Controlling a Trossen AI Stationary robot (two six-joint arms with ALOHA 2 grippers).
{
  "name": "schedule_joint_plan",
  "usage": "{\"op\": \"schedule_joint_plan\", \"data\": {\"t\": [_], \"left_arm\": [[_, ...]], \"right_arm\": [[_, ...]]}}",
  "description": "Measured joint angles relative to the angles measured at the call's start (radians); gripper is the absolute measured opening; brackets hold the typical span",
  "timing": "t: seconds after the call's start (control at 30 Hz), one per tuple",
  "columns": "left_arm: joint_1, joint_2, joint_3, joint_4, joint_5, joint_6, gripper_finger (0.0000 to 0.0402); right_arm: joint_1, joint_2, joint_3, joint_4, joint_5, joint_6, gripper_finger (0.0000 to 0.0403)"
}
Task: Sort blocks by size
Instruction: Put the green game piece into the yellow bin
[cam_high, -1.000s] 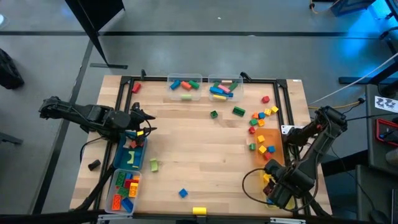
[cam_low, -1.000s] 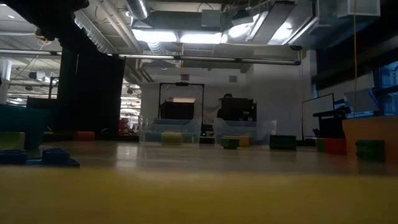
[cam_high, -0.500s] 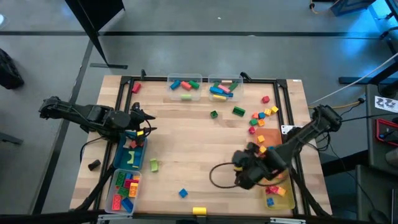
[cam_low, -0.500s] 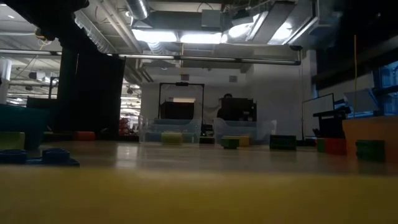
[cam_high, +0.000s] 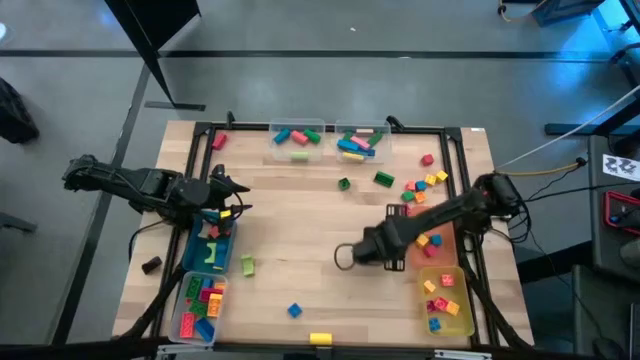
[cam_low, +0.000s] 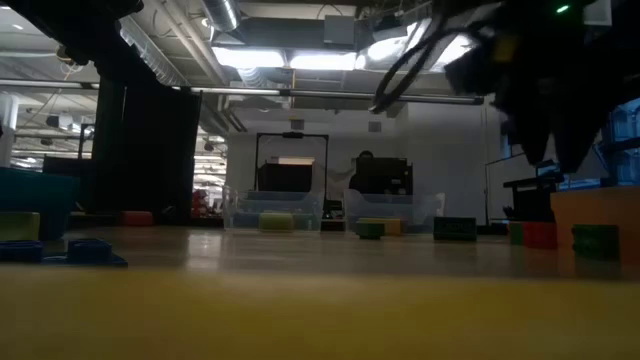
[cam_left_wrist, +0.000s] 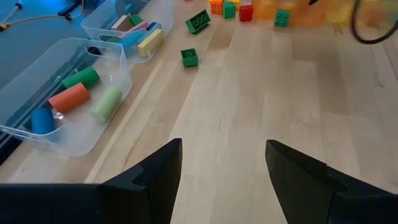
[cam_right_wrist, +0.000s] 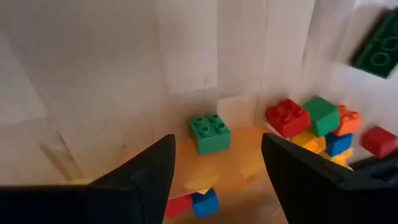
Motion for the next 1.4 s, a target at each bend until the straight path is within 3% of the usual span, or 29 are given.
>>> {"op": "schedule_joint_plan", "data": {"t": [0.17,0.5,1.13,1.27,1.4], "left_arm": [[0.0,0.0,0.0,-0.001,0.0,0.0,0.0216],[0.0,0.0,0.0,-0.002,0.0,0.0,0.0216],[0.0,0.0,0.0,-0.002,0.0,0.0,0.0216],[0.0,0.0,0.0,-0.002,0.0,0.0,0.0216],[0.0,0.0,0.0,-0.001,0.0,0.0,0.0216]], "right_arm": [[-0.086,0.006,0.0,0.033,-0.097,-0.106,0.0238],[-0.16,0.005,-0.105,0.088,-0.223,-0.115,0.0238],[-0.158,0.005,-0.313,0.205,-0.187,-0.134,0.0237],[-0.158,0.005,-0.316,0.216,-0.187,-0.134,0.0213],[-0.158,0.004,-0.316,0.218,-0.187,-0.134,0.0158]]}}
